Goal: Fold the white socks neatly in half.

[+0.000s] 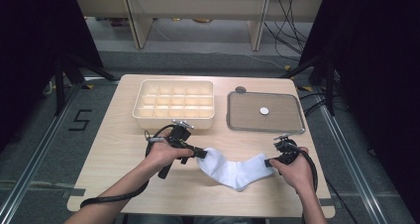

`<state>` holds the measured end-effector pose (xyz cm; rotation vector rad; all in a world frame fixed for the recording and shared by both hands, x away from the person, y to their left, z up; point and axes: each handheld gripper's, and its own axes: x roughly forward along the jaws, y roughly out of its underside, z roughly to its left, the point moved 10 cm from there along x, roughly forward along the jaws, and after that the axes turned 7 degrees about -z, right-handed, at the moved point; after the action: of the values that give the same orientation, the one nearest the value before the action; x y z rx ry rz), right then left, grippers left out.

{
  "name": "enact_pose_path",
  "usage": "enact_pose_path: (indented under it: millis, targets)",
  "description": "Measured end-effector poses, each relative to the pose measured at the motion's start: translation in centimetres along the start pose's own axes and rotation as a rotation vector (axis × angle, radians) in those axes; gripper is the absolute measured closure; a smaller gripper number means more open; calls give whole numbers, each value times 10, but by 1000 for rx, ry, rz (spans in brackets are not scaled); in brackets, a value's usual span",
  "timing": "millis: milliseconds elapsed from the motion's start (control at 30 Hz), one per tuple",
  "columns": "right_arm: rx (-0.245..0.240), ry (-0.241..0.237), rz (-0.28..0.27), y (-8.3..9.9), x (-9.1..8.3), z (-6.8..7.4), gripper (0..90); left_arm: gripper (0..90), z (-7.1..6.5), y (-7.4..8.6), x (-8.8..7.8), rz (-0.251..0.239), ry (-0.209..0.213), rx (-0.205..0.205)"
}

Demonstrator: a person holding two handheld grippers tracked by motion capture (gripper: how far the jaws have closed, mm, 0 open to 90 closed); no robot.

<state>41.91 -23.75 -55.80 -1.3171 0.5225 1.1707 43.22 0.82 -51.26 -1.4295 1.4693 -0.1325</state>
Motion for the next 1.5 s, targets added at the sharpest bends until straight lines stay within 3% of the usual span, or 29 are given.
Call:
enact_pose_path:
  millis: [67, 100, 133, 200, 233, 300, 333, 367, 400, 500, 567, 600, 700, 733, 800, 833, 900, 933, 1000, 1100, 1133, 1200, 1333, 1400, 1433, 1467, 1500]
  targets:
    - [12, -6, 6, 1, 1, 2, 803, 820, -1, -2, 0, -2, 1, -3]
    - [-26, 2, -3, 0, 3, -1, 806, 819, -2, -4, 2, -26, 11, -9]
    - [-29, 0, -8, 0, 4, 0, 808, 820, -4, -6, 1, -19, 11, -3]
    - [23, 12, 7, 2, 5, 5, 808, 821, -6, -8, 1, -13, 8, 3]
    - [-30, -1, -14, 1, 5, 2, 808, 822, -7, -10, 3, -29, 14, -3]
    - [55, -11, 6, 3, 5, 12, 807, 824, -9, -10, 2, 0, 9, 13]
    - [-6, -11, -20, 1, 6, 7, 805, 824, -11, -12, 4, -26, 26, -1]
    - [8, -17, -17, 2, 6, 10, 802, 825, -12, -11, 4, 0, 16, 4]
    - [39, -23, -10, 4, 6, 14, 799, 825, -14, -12, 5, -10, 36, -2]
    - [15, -22, -24, 3, 9, 14, 789, 826, -20, -15, 9, -18, 40, 2]
    - [30, -15, -17, 4, 8, 15, 786, 826, -22, -16, 10, -20, 41, 1]
    - [9, -24, -34, 3, 10, 16, 775, 826, -26, -18, 13, -16, 49, 6]
    - [44, -44, -36, 3, 12, 25, 774, 826, -30, -20, 17, -9, 51, 11]
    - [11, -39, -37, 2, 13, 23, 775, 826, -35, -22, 22, -23, 62, 7]
    - [18, -47, -31, 2, 15, 27, 775, 826, -37, -23, 25, -15, 62, 10]
    - [-19, -56, -53, 0, 17, 26, 774, 826, -39, -23, 27, -11, 64, 14]
    - [6, -61, -39, 1, 17, 30, 772, 826, -41, -24, 29, -6, 66, 18]
    - [-18, -72, -51, 0, 18, 32, 751, 825, -44, -26, 32, -15, 75, 15]
    - [1, -82, -54, -1, 17, 34, 713, 825, -46, -27, 34, -9, 69, 21]
    - [-7, -98, -88, -5, 15, 32, 692, 825, -47, -27, 35, 0, 73, 26]
    - [12, -91, -103, -7, 11, 30, 690, 825, -48, -29, 37, -18, 70, 23]
    - [30, -71, -140, -11, 3, 19, 714, 825, -48, -28, 37, -7, 72, 28]
    - [28, -83, -123, -7, 4, 14, 752, 825, -47, -28, 38, -2, 64, 28]
    - [76, -73, -79, 0, 9, 13, 775, 825, -46, -27, 38, 15, 55, 33]
    - [40, -75, -79, 2, 12, 12, 777, 825, -48, -27, 42, 9, 56, 29]
    - [88, -87, -57, 4, 11, 18, 780, 824, -49, -28, 44, -2, 59, 28]
    - [88, -87, -57, 4, 11, 18, 780, 824, -49, -28, 44, -2, 59, 28]
